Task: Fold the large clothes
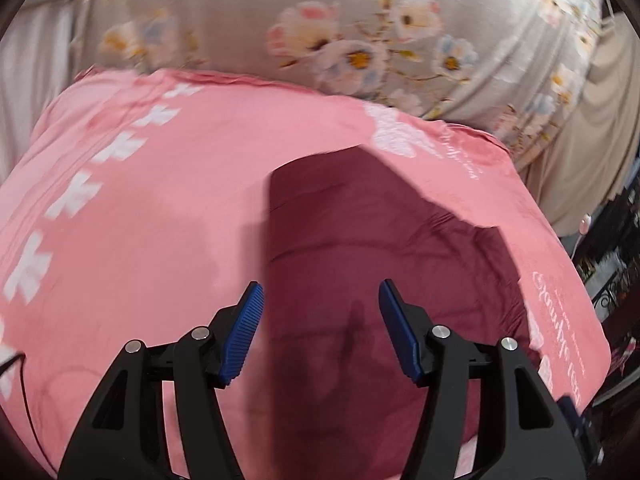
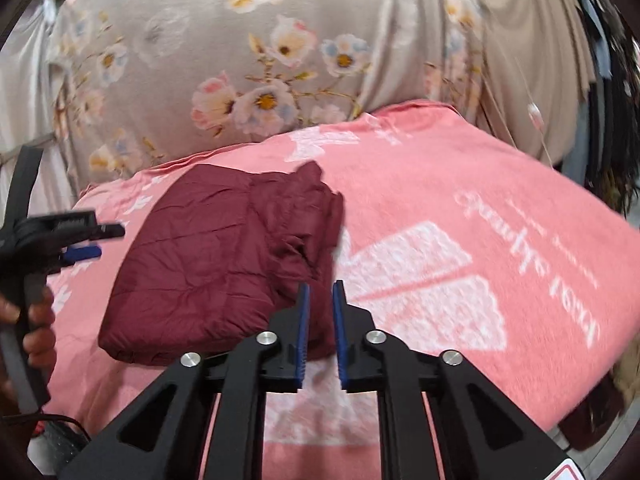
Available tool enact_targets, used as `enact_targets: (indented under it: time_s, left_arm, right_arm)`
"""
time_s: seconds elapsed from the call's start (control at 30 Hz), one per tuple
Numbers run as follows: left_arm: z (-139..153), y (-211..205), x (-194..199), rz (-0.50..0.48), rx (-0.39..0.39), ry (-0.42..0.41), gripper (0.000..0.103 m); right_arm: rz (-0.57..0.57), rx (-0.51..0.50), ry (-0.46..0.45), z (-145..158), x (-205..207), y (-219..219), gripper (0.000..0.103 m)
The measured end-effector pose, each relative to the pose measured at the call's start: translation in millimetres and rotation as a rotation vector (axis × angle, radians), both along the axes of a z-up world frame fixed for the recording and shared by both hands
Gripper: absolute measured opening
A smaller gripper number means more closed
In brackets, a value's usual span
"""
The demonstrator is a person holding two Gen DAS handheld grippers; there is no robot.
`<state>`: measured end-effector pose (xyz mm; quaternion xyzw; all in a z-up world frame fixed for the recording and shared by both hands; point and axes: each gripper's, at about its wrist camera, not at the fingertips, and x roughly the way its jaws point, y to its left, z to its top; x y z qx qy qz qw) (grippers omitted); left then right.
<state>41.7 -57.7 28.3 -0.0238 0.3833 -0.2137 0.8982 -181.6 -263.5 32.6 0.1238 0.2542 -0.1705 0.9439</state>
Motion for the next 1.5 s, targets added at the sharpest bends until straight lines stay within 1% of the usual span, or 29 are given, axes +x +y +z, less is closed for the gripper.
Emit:
enact_targets:
  time_s: [0.07, 0.13, 0.2, 0.3, 0.43, 0.53, 0.6, 0.7, 0.8, 0.9, 0.93, 1.0, 1.07, 1.13, 1.17, 1.2, 1.23, 1.27, 1.3, 1.37, 1.43, 1.5]
  left_arm:
    - [-11, 19, -8, 0.009, -0.005, 0.054, 0.058]
    - [-20, 23, -13, -0.005, -0.020, 0.099, 0.058]
    - [-28, 25, -19, -0.024, -0.033, 0.125, 0.058]
    - [-41, 21, -22, -0.041, -0.044, 0.158, 0.058]
    - [-50, 20, -20, -0.033, -0.057, 0.174, 0.060]
    - [-59, 20, -17, -0.034, -0.063, 0.193, 0.061]
    - [-64, 21, -16, -0.030, -0.062, 0.196, 0.066]
    - [-70, 21, -16, -0.035, -0.063, 0.200, 0.067]
    - [-73, 22, -15, -0.036, -0.067, 0.202, 0.068]
    - [-81, 24, -11, -0.041, -0.094, 0.225, 0.069]
    - [-84, 25, -9, -0.041, -0.103, 0.231, 0.071]
    - [-89, 28, -6, -0.045, -0.120, 0.239, 0.072]
    - [-90, 28, -6, -0.046, -0.123, 0.236, 0.072]
    - [-87, 31, -3, -0.050, -0.143, 0.262, 0.071]
    - [-84, 35, 0, -0.051, -0.167, 0.284, 0.070]
    - [-80, 39, 2, -0.055, -0.195, 0.298, 0.069]
    - [-73, 42, 4, -0.063, -0.217, 0.300, 0.069]
    - [-65, 43, 6, -0.072, -0.231, 0.288, 0.069]
    - [-60, 42, 8, -0.076, -0.236, 0.278, 0.069]
    - [-47, 36, 17, -0.096, -0.245, 0.258, 0.073]
    - [-46, 25, 29, -0.104, -0.254, 0.290, 0.078]
    - [-51, 17, 36, -0.093, -0.249, 0.317, 0.078]
  right_arm:
    - [0.026, -0.031, 0.006, 2, 14, 8, 0.008]
    - [0.035, -0.067, 0.017, 2, 26, 15, 0.008]
    - [0.032, -0.104, 0.036, -2, 38, 15, 0.008]
    - [0.012, -0.090, 0.065, -9, 46, 8, 0.008]
    - [-0.027, -0.028, 0.129, -31, 53, -9, 0.007]
    - [-0.023, 0.014, 0.162, -45, 54, -17, 0.006]
    - [-0.020, 0.009, 0.174, -51, 55, -15, 0.006]
    - [-0.014, -0.014, 0.196, -58, 58, -11, 0.006]
    - [-0.012, -0.009, 0.199, -63, 59, -11, 0.006]
    - [-0.001, -0.019, 0.203, -65, 61, -10, 0.006]
    - [0.003, -0.019, 0.204, -65, 61, -10, 0.006]
    - [0.016, -0.010, 0.209, -63, 61, -12, 0.006]
    - [0.022, 0.019, 0.217, -55, 61, -17, 0.007]
    - [0.021, 0.076, 0.184, -41, 54, -25, 0.012]
    - [0.024, 0.116, 0.152, -34, 49, -29, 0.019]
    - [0.023, 0.164, 0.112, -25, 44, -35, 0.033]
    - [0.018, 0.187, 0.089, -19, 42, -39, 0.041]
    - [0.013, 0.209, 0.068, -14, 40, -43, 0.052]
    - [0.010, 0.237, 0.058, -10, 41, -49, 0.057]
    - [0.010, 0.284, 0.062, -11, 48, -56, 0.061]
    - [0.000, 0.337, 0.083, -18, 56, -64, 0.062]
    - [-0.009, 0.390, 0.109, -30, 65, -70, 0.062]
